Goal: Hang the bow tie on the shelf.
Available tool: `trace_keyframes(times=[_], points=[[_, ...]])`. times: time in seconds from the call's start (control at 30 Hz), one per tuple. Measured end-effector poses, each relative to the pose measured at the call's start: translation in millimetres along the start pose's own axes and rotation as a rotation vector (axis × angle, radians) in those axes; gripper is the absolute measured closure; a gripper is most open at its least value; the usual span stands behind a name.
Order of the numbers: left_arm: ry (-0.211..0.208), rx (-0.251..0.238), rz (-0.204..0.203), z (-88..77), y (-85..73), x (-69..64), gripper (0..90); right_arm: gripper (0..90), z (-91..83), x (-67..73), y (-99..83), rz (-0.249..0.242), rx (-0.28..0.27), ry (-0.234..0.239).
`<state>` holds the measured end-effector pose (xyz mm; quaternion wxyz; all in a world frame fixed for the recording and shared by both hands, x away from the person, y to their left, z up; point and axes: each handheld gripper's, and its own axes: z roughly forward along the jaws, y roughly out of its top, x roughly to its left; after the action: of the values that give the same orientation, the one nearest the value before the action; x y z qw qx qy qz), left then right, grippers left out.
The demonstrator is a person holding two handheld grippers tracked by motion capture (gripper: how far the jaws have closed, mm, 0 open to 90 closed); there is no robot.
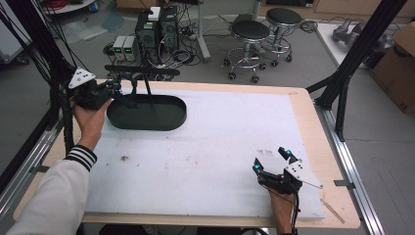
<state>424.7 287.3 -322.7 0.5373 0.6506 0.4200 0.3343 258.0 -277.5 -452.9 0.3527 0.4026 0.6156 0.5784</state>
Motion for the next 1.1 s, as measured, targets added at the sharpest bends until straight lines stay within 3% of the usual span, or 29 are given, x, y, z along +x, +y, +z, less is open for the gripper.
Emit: trace_keyframes(times=[0.2,0.43,0.57,0.97,1.1], points=[[0.0,0.006,-0.002,5.4,0.8,2.0,88.7,3.5,0.2,0.1,0.0,0.001,0.0,-0.003],[0.014,-0.015,0.006,10.6,14.6,4.7,88.7,3.5,0.1,0.0,0.0,-0.002,0.001,-0.003],[0.031,0.007,0.015,18.7,17.3,8.1,88.6,3.5,0.1,0.1,0.0,0.001,0.002,-0.003],[0.064,0.034,-0.018,34.7,11.7,12.6,88.6,3.5,-0.1,0.3,0.0,0.001,0.005,-0.005],[0.078,0.058,0.016,40.0,8.1,10.9,88.6,3.5,0.1,0.3,0.0,0.005,0.002,-0.005]])
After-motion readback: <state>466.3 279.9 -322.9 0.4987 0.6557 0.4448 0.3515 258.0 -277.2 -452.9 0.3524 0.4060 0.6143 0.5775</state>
